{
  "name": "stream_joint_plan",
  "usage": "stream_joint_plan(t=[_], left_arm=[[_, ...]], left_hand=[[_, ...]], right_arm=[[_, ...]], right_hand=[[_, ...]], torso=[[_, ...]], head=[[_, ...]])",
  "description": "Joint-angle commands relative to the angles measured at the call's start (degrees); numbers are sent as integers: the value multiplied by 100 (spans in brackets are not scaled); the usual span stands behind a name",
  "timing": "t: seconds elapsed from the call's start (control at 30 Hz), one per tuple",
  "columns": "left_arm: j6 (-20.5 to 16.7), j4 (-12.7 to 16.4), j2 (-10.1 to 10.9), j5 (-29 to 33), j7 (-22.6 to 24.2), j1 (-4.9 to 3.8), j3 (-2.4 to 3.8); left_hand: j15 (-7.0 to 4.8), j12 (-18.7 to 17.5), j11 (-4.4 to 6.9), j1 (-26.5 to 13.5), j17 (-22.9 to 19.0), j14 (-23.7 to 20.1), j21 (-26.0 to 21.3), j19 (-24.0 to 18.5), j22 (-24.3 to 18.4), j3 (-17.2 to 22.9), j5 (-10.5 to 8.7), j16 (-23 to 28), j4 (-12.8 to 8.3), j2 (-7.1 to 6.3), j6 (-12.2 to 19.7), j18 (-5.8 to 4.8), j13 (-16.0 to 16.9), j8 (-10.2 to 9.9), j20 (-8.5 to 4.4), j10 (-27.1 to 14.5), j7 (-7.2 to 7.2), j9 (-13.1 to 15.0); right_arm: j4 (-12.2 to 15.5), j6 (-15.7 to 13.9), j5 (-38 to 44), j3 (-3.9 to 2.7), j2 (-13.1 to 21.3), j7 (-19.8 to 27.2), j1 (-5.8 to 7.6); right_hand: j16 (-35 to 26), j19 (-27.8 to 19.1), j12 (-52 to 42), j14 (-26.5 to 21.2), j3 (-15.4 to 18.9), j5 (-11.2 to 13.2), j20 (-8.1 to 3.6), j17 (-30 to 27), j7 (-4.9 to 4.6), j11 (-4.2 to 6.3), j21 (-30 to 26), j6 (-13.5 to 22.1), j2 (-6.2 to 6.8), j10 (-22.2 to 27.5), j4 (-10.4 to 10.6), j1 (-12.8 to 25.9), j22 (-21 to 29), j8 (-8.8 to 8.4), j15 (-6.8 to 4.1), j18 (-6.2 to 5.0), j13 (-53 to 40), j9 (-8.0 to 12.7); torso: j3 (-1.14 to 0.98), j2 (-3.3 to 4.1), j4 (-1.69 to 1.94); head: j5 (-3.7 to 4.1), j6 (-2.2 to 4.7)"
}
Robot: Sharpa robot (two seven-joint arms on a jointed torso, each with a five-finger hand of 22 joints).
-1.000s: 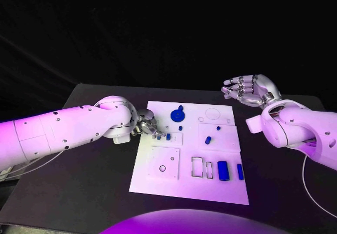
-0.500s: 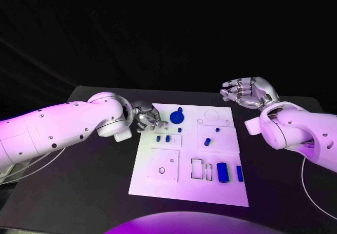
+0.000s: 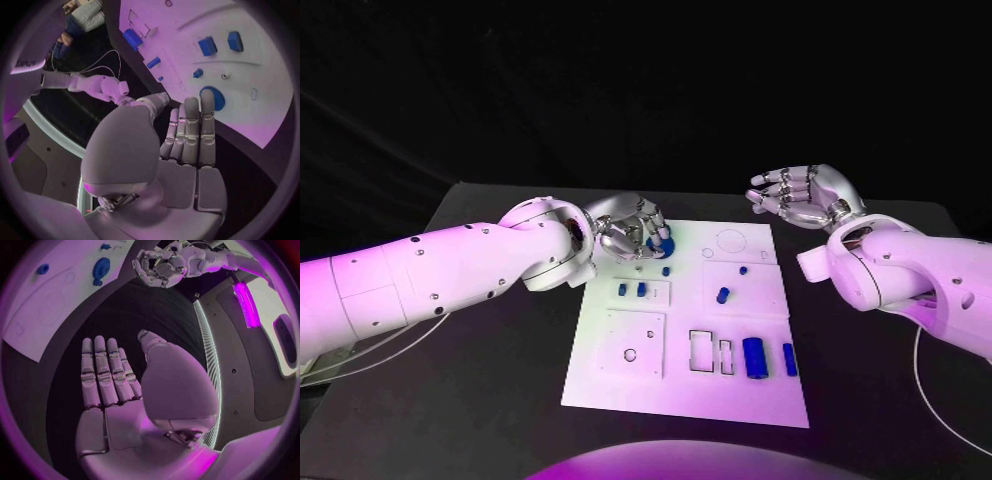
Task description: Assemble the parts on the task board
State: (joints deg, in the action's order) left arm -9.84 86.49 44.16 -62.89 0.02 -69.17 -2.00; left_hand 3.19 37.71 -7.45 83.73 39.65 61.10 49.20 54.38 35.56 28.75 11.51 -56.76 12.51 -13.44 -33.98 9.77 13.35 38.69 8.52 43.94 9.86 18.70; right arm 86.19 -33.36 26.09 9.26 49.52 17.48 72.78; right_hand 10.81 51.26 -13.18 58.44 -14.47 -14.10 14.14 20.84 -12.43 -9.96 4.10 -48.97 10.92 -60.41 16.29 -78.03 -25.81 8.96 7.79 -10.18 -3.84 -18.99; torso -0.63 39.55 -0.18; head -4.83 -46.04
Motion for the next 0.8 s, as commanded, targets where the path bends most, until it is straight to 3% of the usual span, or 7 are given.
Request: stream_joint_plan(t=[0.03, 0.1, 0.3, 0.4, 0.6, 0.8], left_arm=[[-229, -148, -148, -1169, 716, -5, -47], [-135, -255, -250, -1506, 703, -7, -80], [229, -522, -465, -2215, 645, -36, -141], [364, -639, -554, -2462, 654, -47, -177], [664, -847, -746, -2704, 627, -55, -243], [835, -1014, -920, -2808, 570, -55, -266]], left_hand=[[-44, -227, 31, 64, -125, 89, -4, 39, -4, -17, -29, 12, -78, -25, -196, 75, -236, -173, -22, 184, 71, -200], [-44, -279, 40, 64, -142, 116, 9, 54, 6, -31, -32, -24, -96, -36, -275, 77, -297, -223, -30, 239, 61, -258], [-14, -415, 18, 45, -186, 43, 5, 0, 24, -91, -49, -77, -134, -82, -348, 70, -428, -350, -13, 219, 34, -382], [-21, -431, 32, 1, -189, 53, 17, 3, 37, -143, -60, -146, -126, -109, -407, 71, -464, -385, -7, 271, 13, -423], [-34, -454, 53, -54, -187, 77, 36, 21, 53, -226, -82, -251, -106, -140, -428, 74, -508, -455, -10, 310, -3, -483], [-36, -479, 54, -50, -187, 91, 202, 132, 161, -291, -87, -415, -103, -113, -489, 71, -565, -524, -16, 347, 14, -553]], right_arm=[[15, 51, 18, -1, -7, 60, -7], [13, 49, 18, -1, -8, 53, -9], [4, 0, 34, -1, -10, 60, -11], [1, -13, 37, -2, -11, 63, -12], [2, -19, 40, -2, -20, 49, -11], [2, -19, 42, -2, -28, 19, -11]], right_hand=[[-23, -14, -37, -15, 42, 19, 28, -6, -150, -15, -25, 48, 1, 14, -5, 67, 8, -40, 8, -22, 9, 5], [-25, -15, -37, -17, 45, 19, 29, -7, -151, -16, -25, 51, -1, 17, -5, 69, 11, -41, 9, -22, 9, 6], [-40, -25, -32, -30, 68, 20, 34, -15, -160, -26, -26, 69, 1, 44, -8, 81, 29, -51, 17, -21, 13, 13], [-40, -25, -32, -30, 68, 20, 34, -15, -160, -26, -26, 69, 1, 44, -8, 81, 29, -51, 17, -21, 13, 13], [-40, -25, -32, -30, 68, 20, 34, -15, -160, -26, -26, 69, 1, 44, -8, 81, 29, -51, 17, -21, 13, 13], [-46, -28, -30, -35, 75, 19, 36, -17, -163, -29, -27, 76, 0, 56, -12, 81, 36, -54, 20, -21, 14, 15]], torso=[[-2, 7, 3], [0, 3, 12], [-9, 8, -7], [-5, 9, 0], [4, 10, 12], [10, 10, 5]], head=[[45, 32], [80, 30], [63, 48], [75, 42], [83, 43], [77, 34]])
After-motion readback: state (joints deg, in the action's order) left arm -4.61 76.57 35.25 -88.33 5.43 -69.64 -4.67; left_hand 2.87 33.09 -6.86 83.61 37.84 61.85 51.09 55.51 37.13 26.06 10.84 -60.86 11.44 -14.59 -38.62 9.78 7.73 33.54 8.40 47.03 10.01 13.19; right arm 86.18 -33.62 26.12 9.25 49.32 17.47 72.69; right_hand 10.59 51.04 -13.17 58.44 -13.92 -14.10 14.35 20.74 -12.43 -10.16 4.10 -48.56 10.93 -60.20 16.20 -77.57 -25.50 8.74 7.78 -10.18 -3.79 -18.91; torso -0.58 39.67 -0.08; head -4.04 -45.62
